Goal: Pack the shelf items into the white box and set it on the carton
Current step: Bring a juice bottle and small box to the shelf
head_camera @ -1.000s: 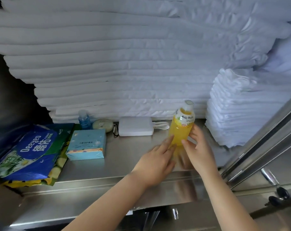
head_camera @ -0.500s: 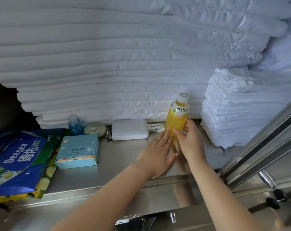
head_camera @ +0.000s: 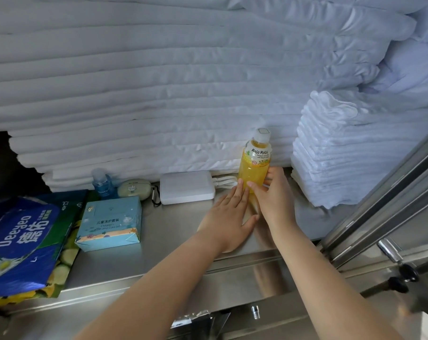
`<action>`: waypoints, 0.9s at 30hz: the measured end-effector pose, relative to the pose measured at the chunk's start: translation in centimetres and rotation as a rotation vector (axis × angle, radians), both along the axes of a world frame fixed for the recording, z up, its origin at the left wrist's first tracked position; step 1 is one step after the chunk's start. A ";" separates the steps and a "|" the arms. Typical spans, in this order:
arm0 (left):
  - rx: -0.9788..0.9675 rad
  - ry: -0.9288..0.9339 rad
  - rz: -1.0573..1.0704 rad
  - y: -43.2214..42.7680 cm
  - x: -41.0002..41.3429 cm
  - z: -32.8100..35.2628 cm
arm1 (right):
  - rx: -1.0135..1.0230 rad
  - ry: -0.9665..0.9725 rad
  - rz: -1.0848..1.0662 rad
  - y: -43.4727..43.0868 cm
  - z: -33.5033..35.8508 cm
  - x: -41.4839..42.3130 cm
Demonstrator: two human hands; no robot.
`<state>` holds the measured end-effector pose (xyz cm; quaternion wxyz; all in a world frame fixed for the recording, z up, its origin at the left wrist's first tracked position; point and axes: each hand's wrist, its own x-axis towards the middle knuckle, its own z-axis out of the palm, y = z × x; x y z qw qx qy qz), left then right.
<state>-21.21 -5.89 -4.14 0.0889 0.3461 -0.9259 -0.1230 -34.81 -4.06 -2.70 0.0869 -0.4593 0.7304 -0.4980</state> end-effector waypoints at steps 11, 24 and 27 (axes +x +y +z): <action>-0.003 -0.055 0.118 2.7 3.4 -0.1 | 0.291 0.420 0.205 6.9 -0.5 2.7; -0.020 0.108 0.123 17.5 0.0 1.0 | 0.308 0.561 0.418 22.9 -0.7 -1.5; -0.064 0.145 0.023 23.8 -3.6 1.9 | 0.363 0.514 0.308 30.6 -0.6 -4.8</action>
